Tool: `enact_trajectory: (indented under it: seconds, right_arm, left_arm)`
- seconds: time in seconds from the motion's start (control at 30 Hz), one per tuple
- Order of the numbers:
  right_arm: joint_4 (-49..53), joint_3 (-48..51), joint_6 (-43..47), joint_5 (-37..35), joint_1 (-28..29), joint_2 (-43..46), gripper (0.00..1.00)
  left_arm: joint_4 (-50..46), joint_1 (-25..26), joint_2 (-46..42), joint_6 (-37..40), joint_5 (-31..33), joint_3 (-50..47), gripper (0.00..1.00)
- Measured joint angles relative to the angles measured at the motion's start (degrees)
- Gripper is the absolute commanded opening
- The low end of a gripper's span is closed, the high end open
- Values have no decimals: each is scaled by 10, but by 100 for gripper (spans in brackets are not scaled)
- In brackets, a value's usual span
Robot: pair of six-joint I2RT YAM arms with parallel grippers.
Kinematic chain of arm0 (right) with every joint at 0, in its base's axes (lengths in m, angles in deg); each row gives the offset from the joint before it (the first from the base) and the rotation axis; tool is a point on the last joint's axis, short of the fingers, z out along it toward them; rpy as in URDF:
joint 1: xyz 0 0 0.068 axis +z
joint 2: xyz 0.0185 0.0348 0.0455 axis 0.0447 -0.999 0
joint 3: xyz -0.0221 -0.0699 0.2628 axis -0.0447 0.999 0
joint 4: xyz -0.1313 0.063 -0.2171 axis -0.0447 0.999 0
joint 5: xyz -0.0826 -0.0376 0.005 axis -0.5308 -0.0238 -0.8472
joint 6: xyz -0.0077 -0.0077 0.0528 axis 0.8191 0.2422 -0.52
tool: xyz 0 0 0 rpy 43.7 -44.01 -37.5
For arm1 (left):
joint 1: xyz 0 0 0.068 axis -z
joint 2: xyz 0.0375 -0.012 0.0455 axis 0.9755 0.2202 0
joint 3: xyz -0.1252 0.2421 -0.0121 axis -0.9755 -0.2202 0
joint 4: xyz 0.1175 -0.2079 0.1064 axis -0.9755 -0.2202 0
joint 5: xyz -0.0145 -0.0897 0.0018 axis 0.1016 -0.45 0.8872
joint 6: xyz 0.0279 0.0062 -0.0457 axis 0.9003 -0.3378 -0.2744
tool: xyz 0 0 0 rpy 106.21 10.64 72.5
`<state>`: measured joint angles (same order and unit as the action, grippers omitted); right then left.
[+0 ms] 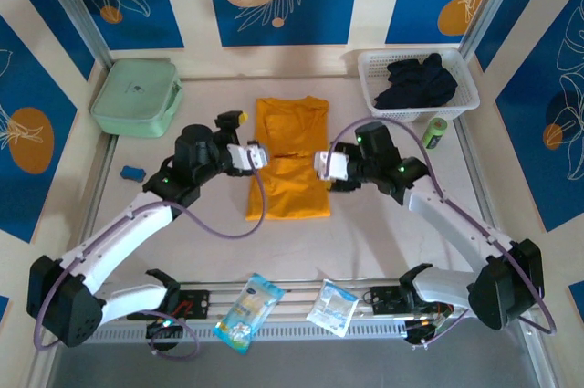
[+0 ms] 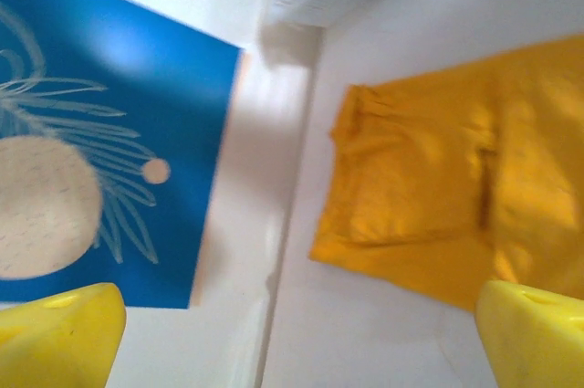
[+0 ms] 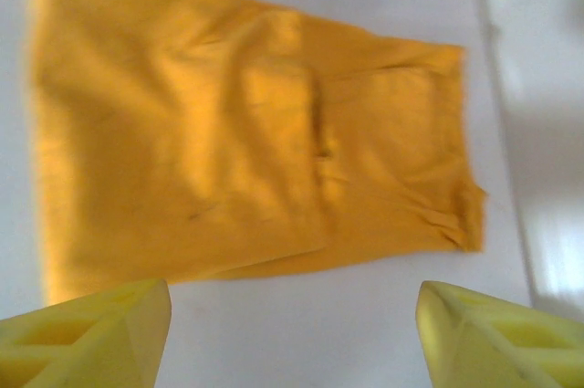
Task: Fold and stack the t-shirts
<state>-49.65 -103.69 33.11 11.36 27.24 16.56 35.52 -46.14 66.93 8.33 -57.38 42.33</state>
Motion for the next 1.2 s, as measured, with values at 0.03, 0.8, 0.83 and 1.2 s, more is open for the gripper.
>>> enact_trajectory:
  seconds: [0.03, 0.8, 0.83, 1.2]
  right_arm:
    - [25, 7, 25, -2, 12, 0, 73]
    - [93, 12, 167, -93, 95, -228, 66]
    - [91, 7, 167, -94, 94, -231, 66]
    - [86, -7, 169, -97, 90, -250, 58]
  left_arm:
    - [-32, 0, -3, 16, -7, 0, 92]
    - [-278, 79, 111, 155, 1, -52, 91]
    - [-278, 79, 120, 155, 1, -52, 91]
    - [-277, 80, 194, 155, 1, -51, 76]
